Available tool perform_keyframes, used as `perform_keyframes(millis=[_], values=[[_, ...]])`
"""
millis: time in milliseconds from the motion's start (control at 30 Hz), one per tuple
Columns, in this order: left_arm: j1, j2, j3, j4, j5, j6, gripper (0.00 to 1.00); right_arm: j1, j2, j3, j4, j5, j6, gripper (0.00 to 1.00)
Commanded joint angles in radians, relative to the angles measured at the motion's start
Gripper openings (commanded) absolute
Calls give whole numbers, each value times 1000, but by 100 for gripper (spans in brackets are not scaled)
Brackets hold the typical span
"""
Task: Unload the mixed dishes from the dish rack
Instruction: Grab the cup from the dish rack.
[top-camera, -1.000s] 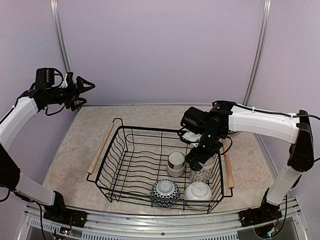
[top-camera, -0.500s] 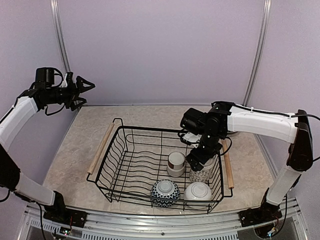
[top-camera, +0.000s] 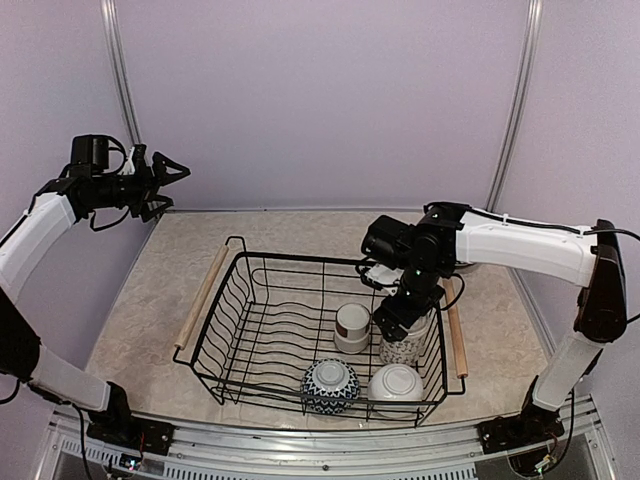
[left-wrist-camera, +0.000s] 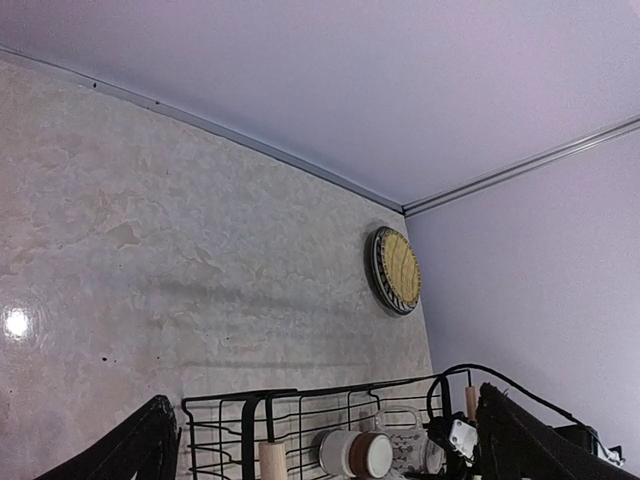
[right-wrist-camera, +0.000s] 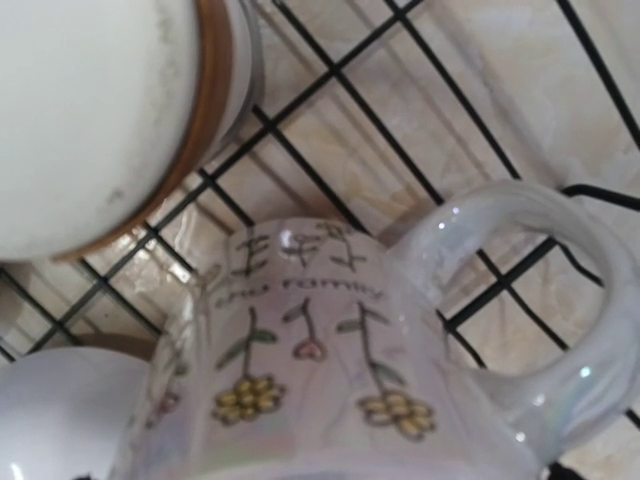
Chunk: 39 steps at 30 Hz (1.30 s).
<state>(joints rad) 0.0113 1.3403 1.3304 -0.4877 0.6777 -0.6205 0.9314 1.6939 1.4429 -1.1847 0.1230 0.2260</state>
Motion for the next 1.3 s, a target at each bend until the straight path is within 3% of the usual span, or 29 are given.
perform_keyframes(millis=[0, 367, 600, 1033, 1267], values=[[-4, 8, 26, -14, 3, 25, 99, 6, -65, 55, 13, 15, -7, 26], [-27, 7, 26, -14, 0, 27, 99, 5, -169, 83, 130, 24, -8, 0], [-34, 5, 26, -14, -1, 28, 99, -13, -219, 98, 238, 46, 6, 0], [-56, -22, 7, 37, 49, 40, 99, -133, -353, 56, 550, -97, 169, 0], [-74, -18, 16, 31, 67, 50, 99, -162, -316, 47, 556, -185, 202, 0]])
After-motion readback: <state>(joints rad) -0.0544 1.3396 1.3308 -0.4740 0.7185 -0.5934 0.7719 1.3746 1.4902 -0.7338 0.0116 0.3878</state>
